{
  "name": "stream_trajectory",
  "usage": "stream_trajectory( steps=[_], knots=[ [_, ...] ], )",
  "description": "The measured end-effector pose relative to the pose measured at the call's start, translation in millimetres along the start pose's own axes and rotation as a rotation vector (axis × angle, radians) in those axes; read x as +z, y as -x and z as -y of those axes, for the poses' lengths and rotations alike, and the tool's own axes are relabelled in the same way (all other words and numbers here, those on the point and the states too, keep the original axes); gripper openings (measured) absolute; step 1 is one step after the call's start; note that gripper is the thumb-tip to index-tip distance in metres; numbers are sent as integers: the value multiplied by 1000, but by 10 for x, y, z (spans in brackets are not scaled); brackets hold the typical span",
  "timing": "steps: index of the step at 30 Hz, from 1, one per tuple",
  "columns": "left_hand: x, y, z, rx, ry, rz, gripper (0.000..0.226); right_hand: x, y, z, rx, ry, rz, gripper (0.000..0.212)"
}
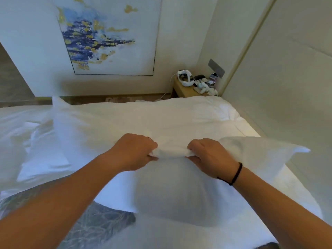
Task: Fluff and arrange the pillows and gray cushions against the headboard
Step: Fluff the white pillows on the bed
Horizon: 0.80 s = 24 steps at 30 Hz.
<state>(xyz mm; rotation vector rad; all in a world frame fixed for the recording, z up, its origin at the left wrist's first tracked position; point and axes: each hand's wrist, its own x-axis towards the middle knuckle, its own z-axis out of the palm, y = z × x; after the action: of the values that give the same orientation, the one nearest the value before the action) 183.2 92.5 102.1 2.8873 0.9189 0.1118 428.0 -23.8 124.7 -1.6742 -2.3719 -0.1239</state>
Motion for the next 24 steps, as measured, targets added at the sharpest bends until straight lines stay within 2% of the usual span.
stream_trajectory(
  steps=[5, 8, 11, 14, 17, 21, 24],
  knots=[
    [379, -491, -1217, 75, -41, -153, 25, -165, 873, -888, 120, -7, 10, 20],
    [717, -884, -1815, 96, -81, -169, 30, -64, 1373, -1544, 158, -47, -13, 23],
    [1170, -1334, -2291, -39, -49, -47, 23, 239, 1810, -2235, 189, -82, 41, 23],
    [1485, -1571, -2505, -198, -10, 164, 47, 556, 2138, -2690, 240, -171, 146, 21],
    [1560, -1665, -2559, -299, -68, 259, 67, 677, 2186, -2931, 158, -202, 155, 17],
    [1537, -1649, -2482, -446, -35, 359, 59, 759, 1977, -3057, 148, -170, 256, 44],
    [1563, -1661, -2490, -471, -62, 349, 45, 905, 1893, -3087, 149, -128, 371, 65]
  ],
)
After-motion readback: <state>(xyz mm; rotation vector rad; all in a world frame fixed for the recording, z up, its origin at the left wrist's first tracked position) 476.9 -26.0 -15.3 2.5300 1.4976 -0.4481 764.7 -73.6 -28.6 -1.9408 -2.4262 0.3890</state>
